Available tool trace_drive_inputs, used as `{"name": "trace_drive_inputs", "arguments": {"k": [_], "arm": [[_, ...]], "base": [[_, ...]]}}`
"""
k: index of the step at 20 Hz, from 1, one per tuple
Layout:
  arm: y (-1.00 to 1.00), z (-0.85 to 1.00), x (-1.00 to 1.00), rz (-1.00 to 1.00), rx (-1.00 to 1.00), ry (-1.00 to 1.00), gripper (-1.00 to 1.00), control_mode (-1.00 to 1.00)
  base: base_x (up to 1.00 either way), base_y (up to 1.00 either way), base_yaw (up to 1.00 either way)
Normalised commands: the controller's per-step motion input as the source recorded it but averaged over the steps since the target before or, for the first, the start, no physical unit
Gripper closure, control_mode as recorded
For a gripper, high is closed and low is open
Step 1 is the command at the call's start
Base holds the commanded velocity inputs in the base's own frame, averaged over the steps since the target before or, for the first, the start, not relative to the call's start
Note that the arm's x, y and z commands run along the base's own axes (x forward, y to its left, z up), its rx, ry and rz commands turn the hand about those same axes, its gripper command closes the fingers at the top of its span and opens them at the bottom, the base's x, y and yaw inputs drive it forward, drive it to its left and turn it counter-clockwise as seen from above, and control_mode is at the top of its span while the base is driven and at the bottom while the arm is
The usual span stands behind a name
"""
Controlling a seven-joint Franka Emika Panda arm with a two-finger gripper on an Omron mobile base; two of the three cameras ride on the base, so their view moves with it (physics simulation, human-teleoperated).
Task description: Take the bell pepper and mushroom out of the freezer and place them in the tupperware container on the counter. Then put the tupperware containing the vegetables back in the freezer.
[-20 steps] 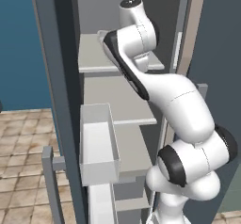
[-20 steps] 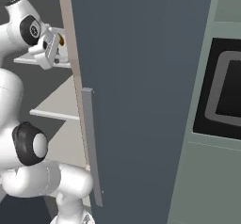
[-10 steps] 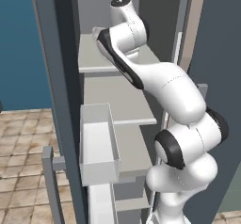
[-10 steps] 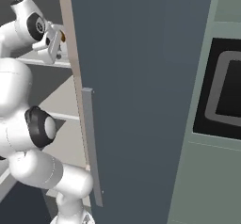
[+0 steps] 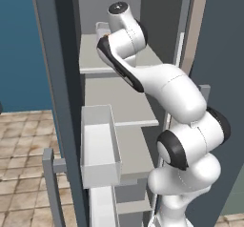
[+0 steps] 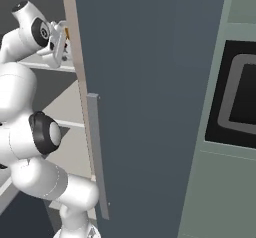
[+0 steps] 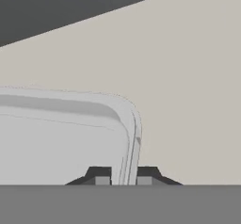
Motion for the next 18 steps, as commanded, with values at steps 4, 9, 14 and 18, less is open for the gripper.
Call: {"name": "trace_drive_inputs", "arguments": {"k": [4,9,14,18], "arm": [[0.07,0.0,0.42,0.0,0.0,-0.09,1.0,-1.0],[0.06,-0.03,0.28,0.0,0.0,-0.07,1.0,-1.0],[0.08,-0.03,0.12,0.0,0.0,-0.01,-1.0,-1.0],[0.01,-0.03,0.03,-0.03,0.0,0.0,-1.0,-1.0]], "base": [[0.0,0.0,0.0],[0.0,0.0,0.0],[0.0,0.0,0.0],[0.0,0.0,0.0]]}}
